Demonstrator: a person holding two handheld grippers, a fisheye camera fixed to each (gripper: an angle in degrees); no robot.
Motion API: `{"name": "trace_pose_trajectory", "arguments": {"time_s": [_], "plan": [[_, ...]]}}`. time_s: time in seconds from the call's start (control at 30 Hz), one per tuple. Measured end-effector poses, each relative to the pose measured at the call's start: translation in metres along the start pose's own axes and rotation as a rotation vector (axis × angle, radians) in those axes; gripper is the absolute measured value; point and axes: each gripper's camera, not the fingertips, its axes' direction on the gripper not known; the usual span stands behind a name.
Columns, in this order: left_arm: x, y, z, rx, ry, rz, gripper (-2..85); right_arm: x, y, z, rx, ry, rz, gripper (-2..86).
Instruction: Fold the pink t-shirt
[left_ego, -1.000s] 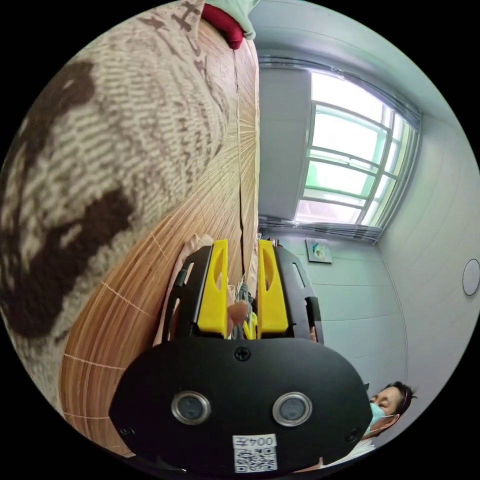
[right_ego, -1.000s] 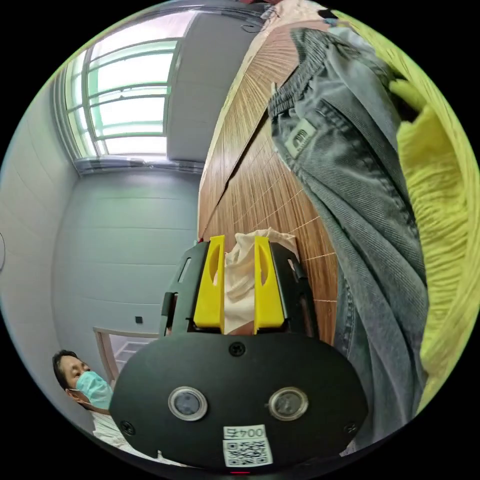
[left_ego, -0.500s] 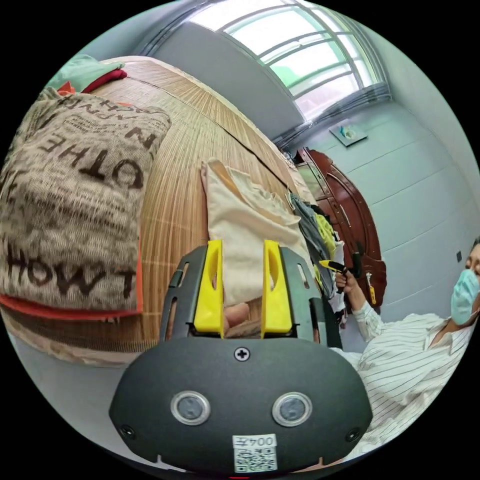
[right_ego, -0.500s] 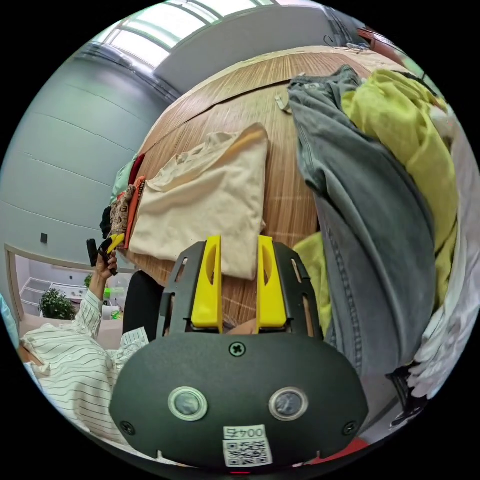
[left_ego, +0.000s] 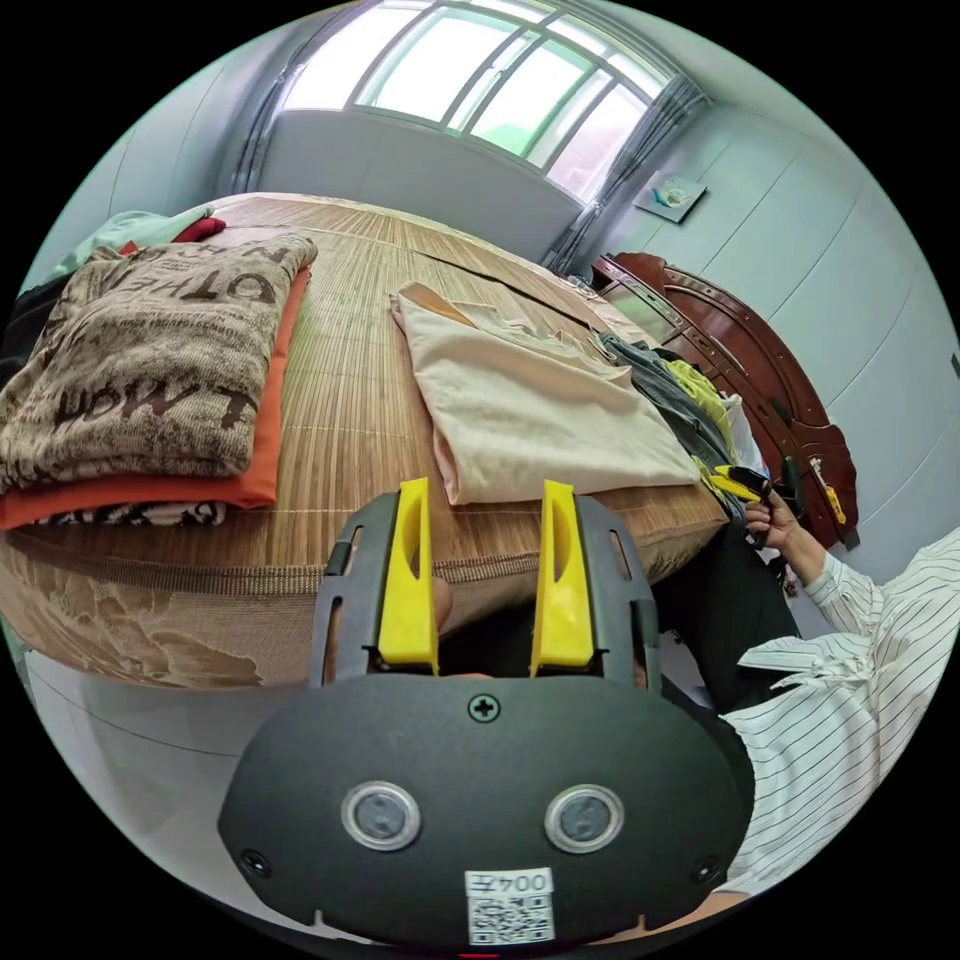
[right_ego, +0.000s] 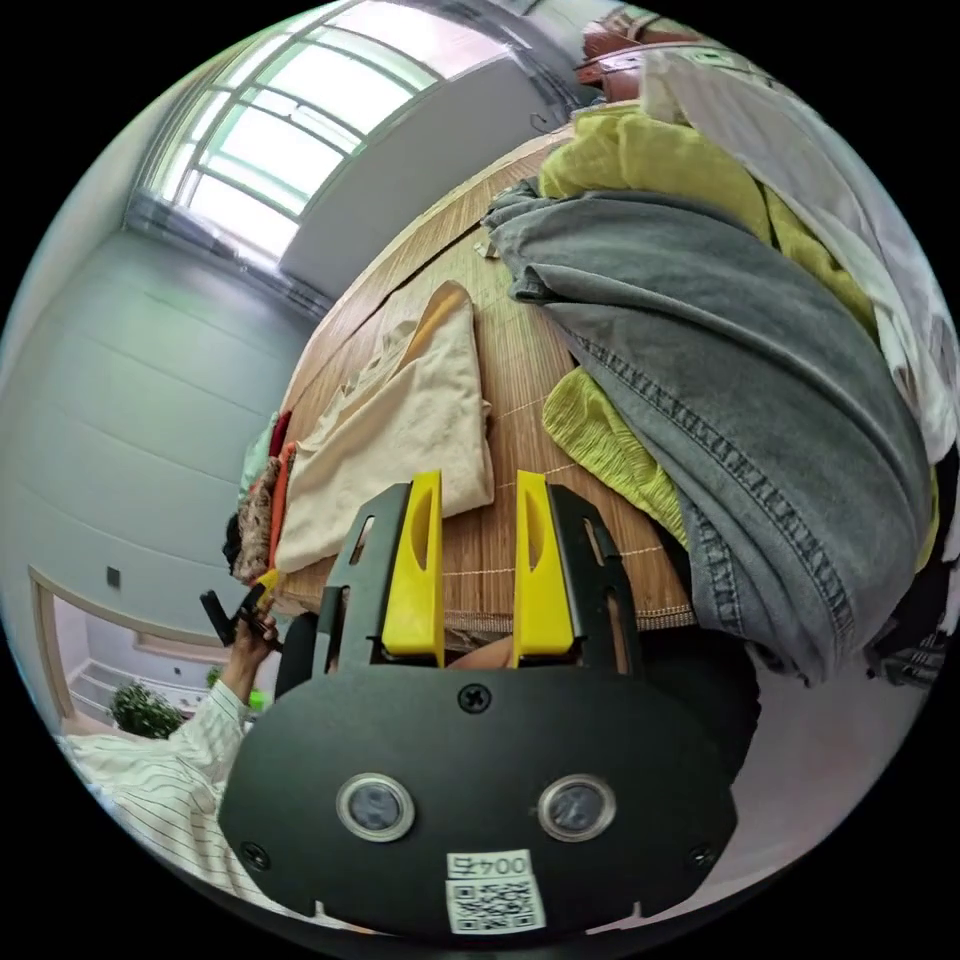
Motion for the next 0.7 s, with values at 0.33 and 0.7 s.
{"name": "trace_pose_trajectory", "arguments": {"time_s": [0.33, 0.7], "plan": [[-0.009, 0.009, 0.005, 0.003, 0.090, -0.055, 11.8, 0.020, 0.014, 0.024, -0.013, -0.164, 0.128, 12.4], [-0.017, 0.023, -0.006, 0.026, 0.098, -0.164, 3.2, -0.039, 0.011, 0.061, -0.116, -0.004, -0.041, 3.9]]}}
